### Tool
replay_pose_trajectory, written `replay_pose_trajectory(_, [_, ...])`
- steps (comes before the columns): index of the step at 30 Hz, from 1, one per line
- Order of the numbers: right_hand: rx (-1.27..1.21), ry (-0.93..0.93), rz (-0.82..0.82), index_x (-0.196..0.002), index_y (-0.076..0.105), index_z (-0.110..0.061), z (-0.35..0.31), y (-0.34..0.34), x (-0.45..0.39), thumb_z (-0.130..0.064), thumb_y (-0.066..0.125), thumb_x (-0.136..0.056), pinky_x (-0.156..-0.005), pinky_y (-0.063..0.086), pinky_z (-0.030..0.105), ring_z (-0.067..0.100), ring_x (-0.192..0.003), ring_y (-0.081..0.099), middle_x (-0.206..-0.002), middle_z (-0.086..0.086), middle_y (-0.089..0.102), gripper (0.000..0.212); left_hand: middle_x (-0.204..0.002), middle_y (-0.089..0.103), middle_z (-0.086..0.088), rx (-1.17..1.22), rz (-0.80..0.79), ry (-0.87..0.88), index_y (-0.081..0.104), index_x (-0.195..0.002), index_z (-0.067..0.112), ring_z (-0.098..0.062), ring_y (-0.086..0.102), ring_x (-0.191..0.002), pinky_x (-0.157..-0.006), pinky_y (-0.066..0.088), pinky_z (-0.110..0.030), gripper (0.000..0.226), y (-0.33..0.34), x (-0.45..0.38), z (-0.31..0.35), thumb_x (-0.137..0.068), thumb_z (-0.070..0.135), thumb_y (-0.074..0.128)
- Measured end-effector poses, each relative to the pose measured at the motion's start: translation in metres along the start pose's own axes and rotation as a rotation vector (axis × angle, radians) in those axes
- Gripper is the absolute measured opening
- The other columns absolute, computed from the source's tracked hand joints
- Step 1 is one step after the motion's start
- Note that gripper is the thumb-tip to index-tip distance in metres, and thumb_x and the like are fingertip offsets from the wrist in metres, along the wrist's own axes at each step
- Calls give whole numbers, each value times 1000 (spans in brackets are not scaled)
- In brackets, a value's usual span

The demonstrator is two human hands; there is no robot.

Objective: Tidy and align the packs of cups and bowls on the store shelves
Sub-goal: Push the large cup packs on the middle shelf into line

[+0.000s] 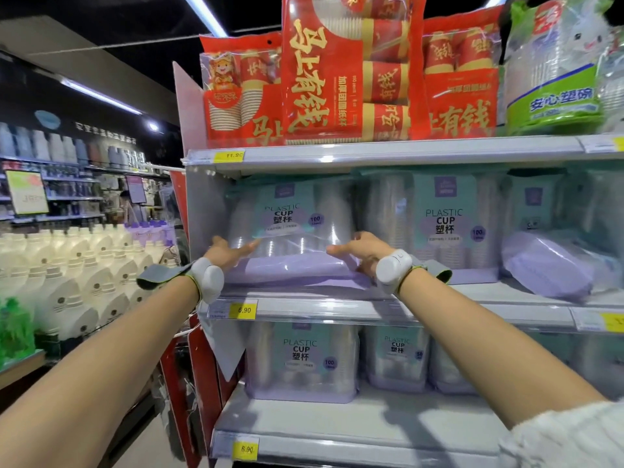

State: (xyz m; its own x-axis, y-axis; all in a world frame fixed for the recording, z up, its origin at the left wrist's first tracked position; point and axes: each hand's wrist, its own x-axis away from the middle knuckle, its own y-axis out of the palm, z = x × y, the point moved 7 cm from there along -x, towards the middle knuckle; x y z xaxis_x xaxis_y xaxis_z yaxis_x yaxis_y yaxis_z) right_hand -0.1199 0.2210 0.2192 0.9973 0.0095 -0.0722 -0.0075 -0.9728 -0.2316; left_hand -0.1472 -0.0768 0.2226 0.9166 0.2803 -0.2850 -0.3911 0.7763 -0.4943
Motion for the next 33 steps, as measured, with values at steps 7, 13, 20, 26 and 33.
replay_pose_trajectory(7, [-58, -55, 57, -152, 12, -9, -13, -10, -9, -15, 78, -77, -110, 33, 39, 32, -141, 30, -155, 11, 27, 100, -153, 28, -21, 114, -58, -15, 4, -148, -6, -35, 36, -139, -113, 35, -43, 121, 10, -5, 5, -72, 56, 74])
replay_pose_trajectory(13, [-60, -26, 76, -151, 15, -7, -6, -10, -16, -15, 76, -79, -112, 30, 37, 31, -140, 33, -153, 12, 32, 95, -156, 25, -20, 101, -19, 5, 9, -150, -4, -36, 31, -142, -115, 31, -44, 105, 11, -7, 7, -82, 48, 69])
replay_pose_trajectory(20, [98, -30, -17, -152, 8, -16, 18, 10, -27, -6, 73, -73, -111, 36, 40, 31, -133, 42, -146, 10, 44, 103, -159, 13, -21, 23, -6, -24, 2, -150, -3, -35, 21, -146, -118, 25, -46, 119, 8, -4, 1, -74, 52, 75])
replay_pose_trajectory(26, [200, -15, 71, -142, 30, -9, 17, 4, -35, -9, 70, -82, -91, 49, 40, 30, -112, 51, -135, 11, 49, 72, -156, 19, -21, -61, -14, -9, 4, -150, -5, -36, 26, -144, -116, 31, -46, 126, 11, -2, 1, -66, 48, 83])
replay_pose_trajectory(33, [179, -24, 66, -150, 18, -10, 20, 6, -38, -2, 65, -86, -48, 43, 24, 21, -85, 50, -138, 15, 46, 79, -153, 24, -20, -125, -17, 2, 12, -148, -5, -35, 30, -141, -115, 31, -43, 120, 13, -2, 2, -64, 35, 88])
